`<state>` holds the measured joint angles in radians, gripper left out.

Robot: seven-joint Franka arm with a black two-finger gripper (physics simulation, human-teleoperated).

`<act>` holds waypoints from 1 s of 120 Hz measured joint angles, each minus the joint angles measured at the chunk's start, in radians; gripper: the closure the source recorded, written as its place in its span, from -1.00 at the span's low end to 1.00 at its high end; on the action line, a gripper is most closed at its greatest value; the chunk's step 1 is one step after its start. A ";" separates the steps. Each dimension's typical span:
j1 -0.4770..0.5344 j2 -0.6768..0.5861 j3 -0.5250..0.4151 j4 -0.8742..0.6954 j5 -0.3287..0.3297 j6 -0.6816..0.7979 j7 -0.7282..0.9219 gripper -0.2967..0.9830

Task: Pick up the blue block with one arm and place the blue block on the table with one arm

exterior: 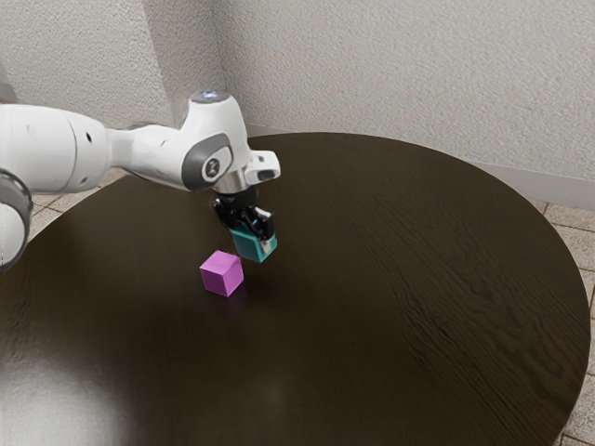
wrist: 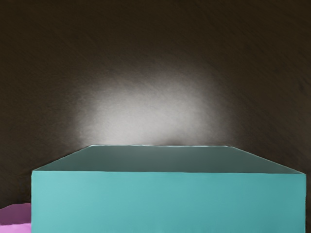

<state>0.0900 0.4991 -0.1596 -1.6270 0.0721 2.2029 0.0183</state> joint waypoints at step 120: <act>0.317 -0.478 -0.018 0.083 -0.092 -0.416 0.193 -0.51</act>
<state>0.4074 0.0212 -0.1779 -1.5444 -0.0201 1.7865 0.2111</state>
